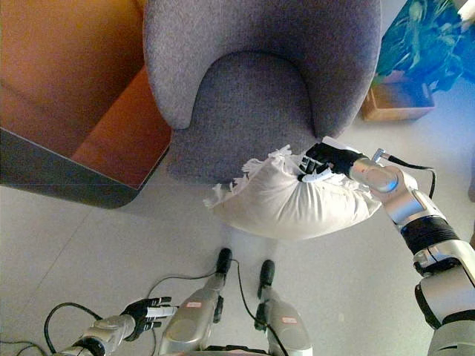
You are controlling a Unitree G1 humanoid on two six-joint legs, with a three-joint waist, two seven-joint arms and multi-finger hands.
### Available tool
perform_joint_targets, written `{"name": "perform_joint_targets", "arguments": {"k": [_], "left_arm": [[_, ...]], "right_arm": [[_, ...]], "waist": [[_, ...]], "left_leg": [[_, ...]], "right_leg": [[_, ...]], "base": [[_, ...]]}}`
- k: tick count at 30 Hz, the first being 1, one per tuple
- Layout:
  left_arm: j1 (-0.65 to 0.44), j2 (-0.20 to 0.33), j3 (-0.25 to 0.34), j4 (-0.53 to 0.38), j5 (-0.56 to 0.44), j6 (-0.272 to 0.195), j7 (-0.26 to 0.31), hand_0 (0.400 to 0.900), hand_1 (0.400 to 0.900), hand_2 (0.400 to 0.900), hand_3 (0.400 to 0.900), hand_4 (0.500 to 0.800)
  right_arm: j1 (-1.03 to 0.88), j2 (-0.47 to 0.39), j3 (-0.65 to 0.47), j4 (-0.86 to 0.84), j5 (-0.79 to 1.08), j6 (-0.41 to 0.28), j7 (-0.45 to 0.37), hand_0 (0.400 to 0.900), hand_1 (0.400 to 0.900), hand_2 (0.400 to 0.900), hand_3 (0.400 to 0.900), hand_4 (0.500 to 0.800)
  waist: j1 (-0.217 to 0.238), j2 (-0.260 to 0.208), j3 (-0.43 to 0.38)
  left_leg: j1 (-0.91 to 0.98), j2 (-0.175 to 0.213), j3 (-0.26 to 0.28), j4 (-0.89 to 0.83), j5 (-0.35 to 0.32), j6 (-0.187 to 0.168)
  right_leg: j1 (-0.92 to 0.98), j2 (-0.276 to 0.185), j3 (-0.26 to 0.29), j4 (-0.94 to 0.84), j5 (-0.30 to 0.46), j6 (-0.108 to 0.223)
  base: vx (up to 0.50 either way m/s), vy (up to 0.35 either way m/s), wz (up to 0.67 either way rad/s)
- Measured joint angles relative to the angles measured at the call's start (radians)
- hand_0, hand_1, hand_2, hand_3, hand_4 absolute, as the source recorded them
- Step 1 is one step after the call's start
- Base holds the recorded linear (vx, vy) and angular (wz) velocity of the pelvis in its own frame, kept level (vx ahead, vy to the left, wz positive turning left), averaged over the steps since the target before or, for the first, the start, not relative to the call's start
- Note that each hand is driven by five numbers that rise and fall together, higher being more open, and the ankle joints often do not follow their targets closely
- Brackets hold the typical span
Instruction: Pick up the pillow and put it on the sofa.
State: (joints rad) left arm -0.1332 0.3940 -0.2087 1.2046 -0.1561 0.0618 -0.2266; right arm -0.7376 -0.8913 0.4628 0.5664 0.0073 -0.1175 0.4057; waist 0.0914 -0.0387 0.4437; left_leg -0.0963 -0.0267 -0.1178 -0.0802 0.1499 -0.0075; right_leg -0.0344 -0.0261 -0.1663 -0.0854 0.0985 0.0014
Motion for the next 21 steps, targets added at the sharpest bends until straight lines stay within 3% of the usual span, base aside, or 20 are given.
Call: {"name": "perform_joint_targets", "arguments": {"k": [10, 21], "left_arm": [[0.052, -0.001, 0.000, 0.023, 0.058, 0.033, 0.000, 0.900, 0.900, 0.900, 0.900, 0.800], [0.100, 0.000, 0.000, 0.057, 0.085, 0.057, 0.000, 0.900, 0.900, 0.900, 0.900, 0.800]], "right_arm": [[-0.045, -0.034, 0.003, 0.004, 0.060, 0.024, 0.022, 0.400, 0.400, 0.400, 0.400, 0.500], [-0.263, -0.037, 0.118, 0.219, 0.168, 0.112, 0.022, 0.400, 0.400, 0.400, 0.400, 0.500]], "waist": [[0.031, -0.027, -0.076], [0.101, -0.079, -0.153]], "left_leg": [[0.030, -0.005, -0.008, 0.000, -0.007, 0.004], [0.040, -0.007, -0.031, 0.000, -0.008, 0.002]], "right_leg": [[0.033, -0.004, -0.006, 0.000, -0.007, 0.005], [0.052, -0.004, -0.031, 0.000, -0.019, 0.007]], "base": [[0.10, 0.003, 0.07], [0.06, 0.007, 0.06]]}}
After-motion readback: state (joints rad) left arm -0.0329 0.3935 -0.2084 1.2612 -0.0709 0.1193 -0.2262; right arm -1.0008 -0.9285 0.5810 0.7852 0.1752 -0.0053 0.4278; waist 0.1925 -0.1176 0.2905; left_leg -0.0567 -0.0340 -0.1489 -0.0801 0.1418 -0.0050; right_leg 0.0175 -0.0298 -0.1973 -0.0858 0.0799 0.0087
